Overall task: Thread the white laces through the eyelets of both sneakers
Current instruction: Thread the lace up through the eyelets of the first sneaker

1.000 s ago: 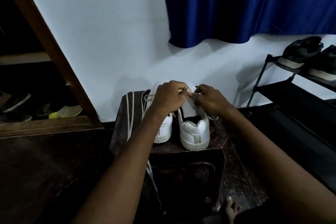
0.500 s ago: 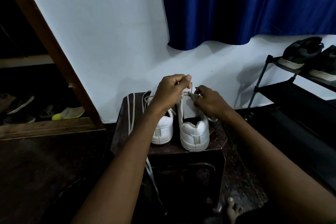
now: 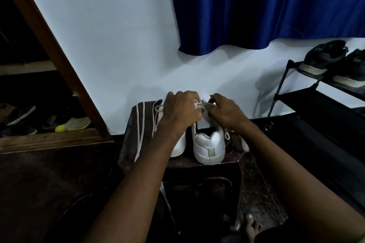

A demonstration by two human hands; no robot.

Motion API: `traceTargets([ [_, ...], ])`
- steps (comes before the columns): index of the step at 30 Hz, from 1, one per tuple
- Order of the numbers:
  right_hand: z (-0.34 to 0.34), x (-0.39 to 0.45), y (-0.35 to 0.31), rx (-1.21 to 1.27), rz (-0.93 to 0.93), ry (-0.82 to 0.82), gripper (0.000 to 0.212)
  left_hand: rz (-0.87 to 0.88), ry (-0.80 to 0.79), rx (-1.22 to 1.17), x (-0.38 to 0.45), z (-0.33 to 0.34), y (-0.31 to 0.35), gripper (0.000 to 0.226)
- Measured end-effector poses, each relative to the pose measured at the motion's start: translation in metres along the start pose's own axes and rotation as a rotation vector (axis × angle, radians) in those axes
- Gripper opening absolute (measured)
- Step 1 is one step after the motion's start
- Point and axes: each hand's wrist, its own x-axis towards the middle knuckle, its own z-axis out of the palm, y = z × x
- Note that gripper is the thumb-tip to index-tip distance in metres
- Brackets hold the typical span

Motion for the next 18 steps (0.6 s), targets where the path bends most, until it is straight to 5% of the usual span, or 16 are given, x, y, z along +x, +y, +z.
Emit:
traceTargets([
  [6,-0.001,0.0,0.0,0.003,0.0,-0.017,0.016,0.011,0.105,0.108,0.002,0.001,0.007,0.007],
  [11,-0.002,0.001,0.002,0.011,0.004,-0.024,0.015,-0.212,0.192,-0.684,0.013,0.007,0.006,0.034],
  [15,-0.001,0.002,0.003,0.01,-0.006,-0.031,0.015,-0.352,0.248,-1.261,0.016,-0.007,0.001,0.021],
  [18,0.001,0.002,0.004,0.021,-0.009,-0.017,0.016,-0.313,0.209,-0.917,0.014,-0.006,-0.004,0.014],
])
